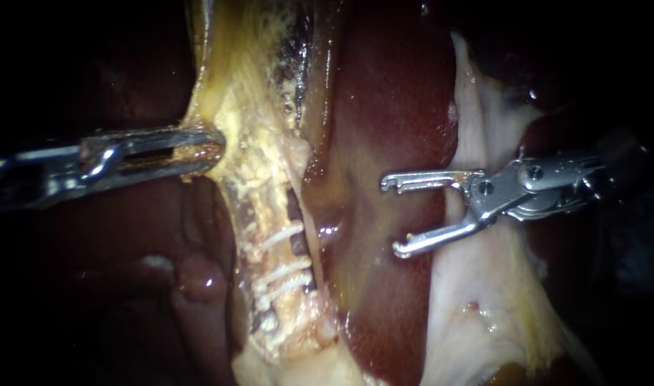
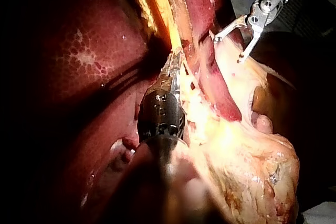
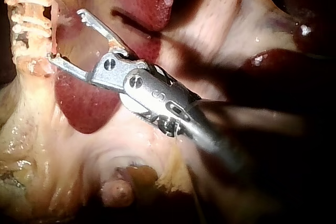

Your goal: Going back third clip left tube

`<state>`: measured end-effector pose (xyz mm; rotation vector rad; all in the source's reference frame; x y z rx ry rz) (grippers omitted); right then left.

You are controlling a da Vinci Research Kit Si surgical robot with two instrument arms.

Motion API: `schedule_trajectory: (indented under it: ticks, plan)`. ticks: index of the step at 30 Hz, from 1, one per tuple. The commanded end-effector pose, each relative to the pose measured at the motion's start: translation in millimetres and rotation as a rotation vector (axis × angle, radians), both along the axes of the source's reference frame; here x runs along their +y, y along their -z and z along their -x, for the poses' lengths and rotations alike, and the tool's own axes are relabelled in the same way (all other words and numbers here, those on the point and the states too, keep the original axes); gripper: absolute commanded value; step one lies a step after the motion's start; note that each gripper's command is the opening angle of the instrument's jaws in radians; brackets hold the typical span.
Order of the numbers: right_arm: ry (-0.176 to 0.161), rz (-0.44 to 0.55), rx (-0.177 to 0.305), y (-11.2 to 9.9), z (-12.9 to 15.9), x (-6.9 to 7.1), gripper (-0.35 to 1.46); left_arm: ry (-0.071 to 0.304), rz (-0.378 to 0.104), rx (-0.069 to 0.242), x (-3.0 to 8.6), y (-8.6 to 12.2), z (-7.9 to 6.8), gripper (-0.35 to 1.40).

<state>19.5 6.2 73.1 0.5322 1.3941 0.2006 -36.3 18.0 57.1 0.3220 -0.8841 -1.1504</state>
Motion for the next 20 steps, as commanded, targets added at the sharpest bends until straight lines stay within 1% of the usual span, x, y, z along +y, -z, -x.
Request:
schedule_trajectory:
  ticks: [1, 5, 8, 12, 20]
  plan:
    - [0.001, 0.000, 0.001, 0.1, -0.1, -0.1, 0.60, -0.008, -0.004, 0.004, 0.1, -0.6, 0.5, -0.35]
    - [0.001, -0.001, 0.001, 0.4, -0.1, -0.2, 0.60, -0.015, -0.015, 0.008, 0.2, -2.0, 1.8, -0.35]
    - [0.002, -0.003, 0.005, 0.6, -0.2, -0.1, 0.60, -0.018, -0.018, 0.012, 0.2, -2.5, 2.3, -0.35]
    - [0.003, 0.007, 0.007, 1.0, -0.2, 0.0, 0.60, -0.017, -0.018, 0.012, 0.2, -2.5, 2.5, -0.35]
    - [-0.006, 0.005, 0.021, 1.9, -0.3, 0.3, 0.60, -0.019, -0.019, 0.010, 0.2, -2.5, 2.5, -0.35]
